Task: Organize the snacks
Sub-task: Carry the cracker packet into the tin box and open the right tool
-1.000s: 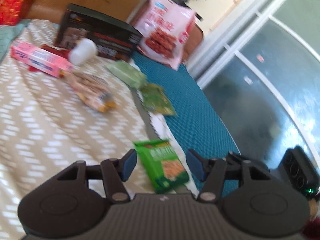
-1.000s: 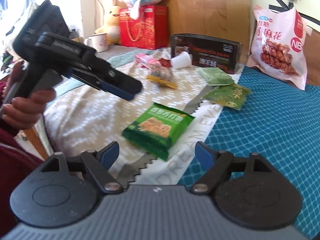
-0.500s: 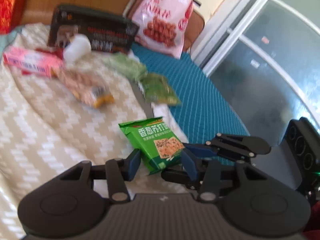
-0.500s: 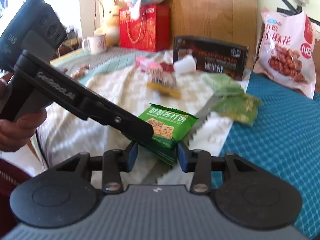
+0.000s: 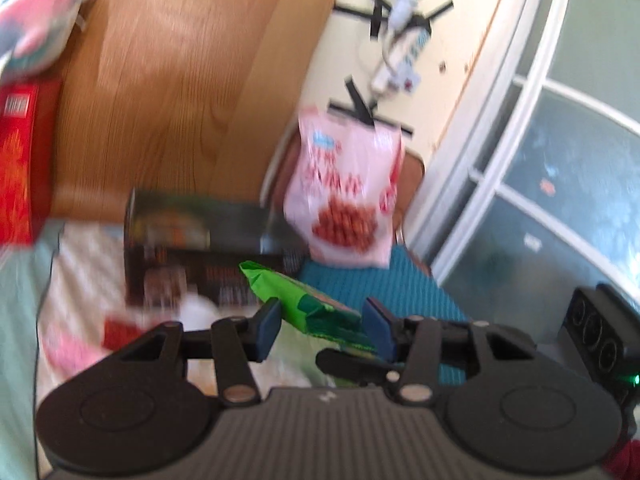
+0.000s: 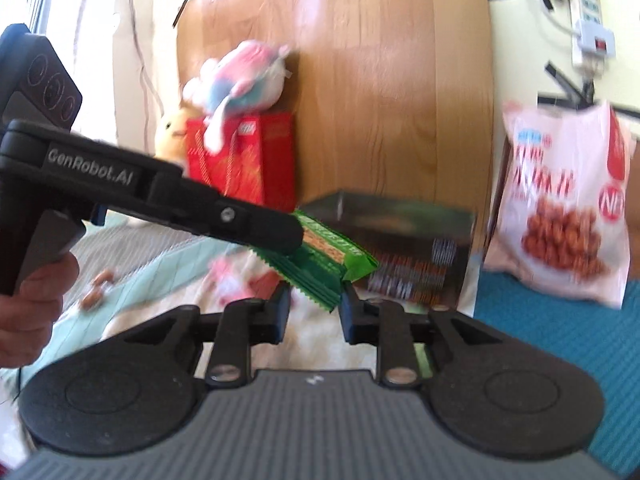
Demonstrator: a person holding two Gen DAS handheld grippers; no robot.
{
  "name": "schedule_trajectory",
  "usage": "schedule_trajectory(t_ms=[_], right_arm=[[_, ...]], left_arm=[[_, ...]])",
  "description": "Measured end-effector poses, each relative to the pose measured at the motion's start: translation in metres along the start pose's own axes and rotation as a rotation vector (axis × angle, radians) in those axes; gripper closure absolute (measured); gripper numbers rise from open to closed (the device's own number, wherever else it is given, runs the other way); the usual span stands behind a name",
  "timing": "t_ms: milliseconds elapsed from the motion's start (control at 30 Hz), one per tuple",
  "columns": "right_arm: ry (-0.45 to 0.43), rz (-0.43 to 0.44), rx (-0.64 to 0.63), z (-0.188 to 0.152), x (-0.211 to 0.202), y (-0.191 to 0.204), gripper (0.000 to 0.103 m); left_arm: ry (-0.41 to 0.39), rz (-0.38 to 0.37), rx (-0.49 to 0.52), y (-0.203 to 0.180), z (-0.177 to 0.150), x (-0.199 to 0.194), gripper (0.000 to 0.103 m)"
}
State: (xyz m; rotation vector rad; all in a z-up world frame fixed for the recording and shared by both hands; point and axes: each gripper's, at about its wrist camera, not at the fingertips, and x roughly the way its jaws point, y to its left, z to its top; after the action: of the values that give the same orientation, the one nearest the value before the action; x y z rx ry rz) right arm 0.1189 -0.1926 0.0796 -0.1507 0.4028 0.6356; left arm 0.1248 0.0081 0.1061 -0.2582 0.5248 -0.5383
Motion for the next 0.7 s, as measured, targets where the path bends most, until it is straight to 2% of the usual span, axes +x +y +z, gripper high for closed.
schedule_trajectory(t_ms=[67, 167, 300, 400, 433, 533, 633, 700], right_arm=[[-0.030, -0.024, -0.019, 0.013, 0.015, -0.007, 0.074], [-0.050, -0.071, -0.032, 0.027, 0.043, -0.021, 0.074], [-0.040, -0.127, 0.005, 0.036, 0.080, -0.049, 0.074], [0.014, -0.174, -0.001, 0.034, 0.111, -0.060, 0.073], [0.027, -0.198, -0.007, 0.032, 0.117, -0.063, 0.069], [0.014, -0.233, 0.031, 0.031, 0.109, -0.070, 0.068], [-0.018, -0.169, 0.109, 0.027, 0.080, -0.069, 0.068], [0.005, -0.102, 0.140, 0.022, 0.070, -0.062, 0.068]], left_arm=[[-0.032, 0.003, 0.004, 0.006, 0.019, 0.015, 0.058], [-0.035, 0.011, -0.009, 0.023, 0.042, 0.045, 0.058], [0.004, 0.036, -0.031, 0.042, 0.052, 0.092, 0.058], [0.056, 0.090, -0.063, 0.055, 0.050, 0.123, 0.057], [0.078, 0.112, -0.066, 0.057, 0.048, 0.129, 0.057], [0.053, 0.113, -0.056, 0.063, 0.044, 0.106, 0.055], [-0.067, 0.117, -0.120, 0.077, 0.041, 0.048, 0.048], [-0.107, 0.144, -0.183, 0.089, 0.031, 0.013, 0.048]])
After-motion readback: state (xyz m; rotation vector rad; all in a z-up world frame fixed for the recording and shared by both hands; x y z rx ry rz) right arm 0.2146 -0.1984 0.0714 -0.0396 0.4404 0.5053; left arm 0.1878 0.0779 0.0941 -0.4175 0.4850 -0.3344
